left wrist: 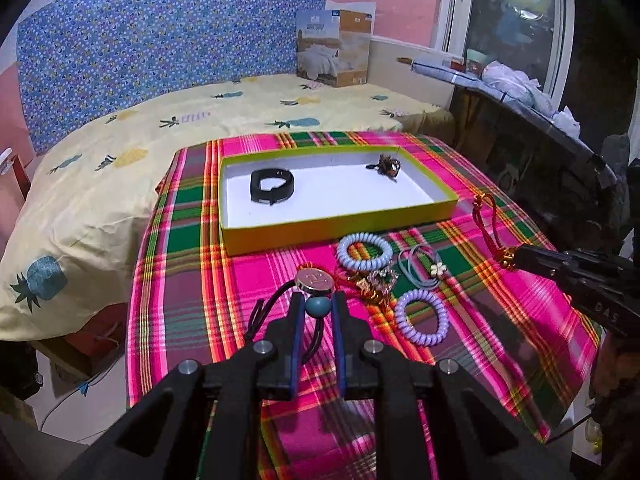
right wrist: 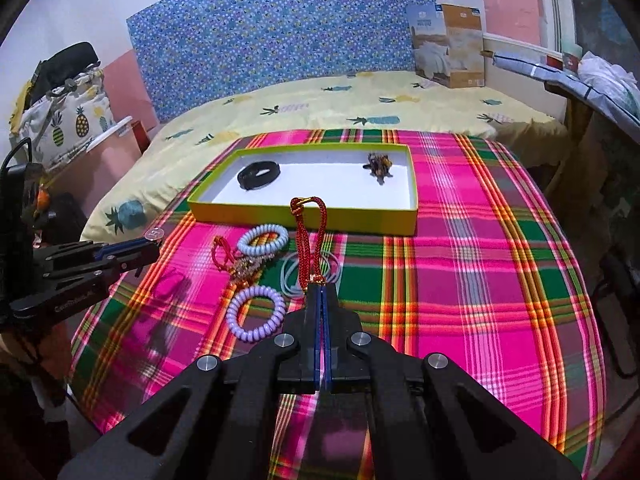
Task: Organize jewelry
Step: 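Lower both held items into the tray, open both tools, and withdraw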
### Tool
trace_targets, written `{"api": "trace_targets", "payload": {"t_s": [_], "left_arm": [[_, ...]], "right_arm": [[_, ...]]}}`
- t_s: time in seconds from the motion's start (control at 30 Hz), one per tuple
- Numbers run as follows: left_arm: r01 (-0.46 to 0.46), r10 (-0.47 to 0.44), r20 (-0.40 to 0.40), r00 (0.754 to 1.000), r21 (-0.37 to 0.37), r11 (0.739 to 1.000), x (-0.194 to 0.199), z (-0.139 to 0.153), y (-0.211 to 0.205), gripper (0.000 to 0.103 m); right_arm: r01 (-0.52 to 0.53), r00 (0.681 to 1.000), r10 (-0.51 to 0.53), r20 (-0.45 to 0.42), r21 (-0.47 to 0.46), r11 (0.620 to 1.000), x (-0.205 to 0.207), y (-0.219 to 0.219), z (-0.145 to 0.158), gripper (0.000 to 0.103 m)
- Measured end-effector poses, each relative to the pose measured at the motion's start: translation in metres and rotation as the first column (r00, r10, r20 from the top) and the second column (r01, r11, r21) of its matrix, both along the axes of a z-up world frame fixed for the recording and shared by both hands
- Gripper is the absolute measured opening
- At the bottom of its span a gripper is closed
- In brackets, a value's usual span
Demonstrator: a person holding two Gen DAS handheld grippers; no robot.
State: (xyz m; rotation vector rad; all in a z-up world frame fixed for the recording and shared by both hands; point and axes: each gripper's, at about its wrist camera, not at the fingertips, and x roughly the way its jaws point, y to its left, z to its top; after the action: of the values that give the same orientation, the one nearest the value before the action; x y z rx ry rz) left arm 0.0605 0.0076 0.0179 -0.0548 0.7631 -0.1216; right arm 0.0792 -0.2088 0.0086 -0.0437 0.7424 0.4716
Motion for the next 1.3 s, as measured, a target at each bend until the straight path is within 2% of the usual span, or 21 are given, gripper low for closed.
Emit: {"api": "trace_targets", "payload": {"t_s": [0.27, 0.8, 1.03, 1.3], "left_arm": [[0.005, -0.005, 0.026, 1.0, 0.004, 1.0, 0.021, 0.016, 0.002, 0.014], [0.039, -0.04, 0.027, 0.999, 0.032, 0.999, 0.095, 0.023, -0.003, 0.014], [0.076, -0.076, 0.003, 0.997, 0.037, 0.996, 0.135, 0.015, -0.017, 0.014], [0.105, -0.103, -0.055, 0.993, 0.048, 0.993, 0.177, -0.005, -0.03, 0.014]], "right_arm": [[-0.002, 0.999, 0.002, 0.033, 0.002, 1.0, 0.017, 0.004, 0.012, 0.0], [0.018, 0.999, -0.017, 0.043, -0.012, 1.0, 0.097, 0.012, 0.019, 0.0], [0.04, 0.999, -0.04, 0.014, -0.037, 0.999, 0.135, 0.016, 0.008, 0.0], [0.065, 0.996, -0.069, -0.056, -0.076, 0.995, 0.168, 0.017, -0.019, 0.0]]}}
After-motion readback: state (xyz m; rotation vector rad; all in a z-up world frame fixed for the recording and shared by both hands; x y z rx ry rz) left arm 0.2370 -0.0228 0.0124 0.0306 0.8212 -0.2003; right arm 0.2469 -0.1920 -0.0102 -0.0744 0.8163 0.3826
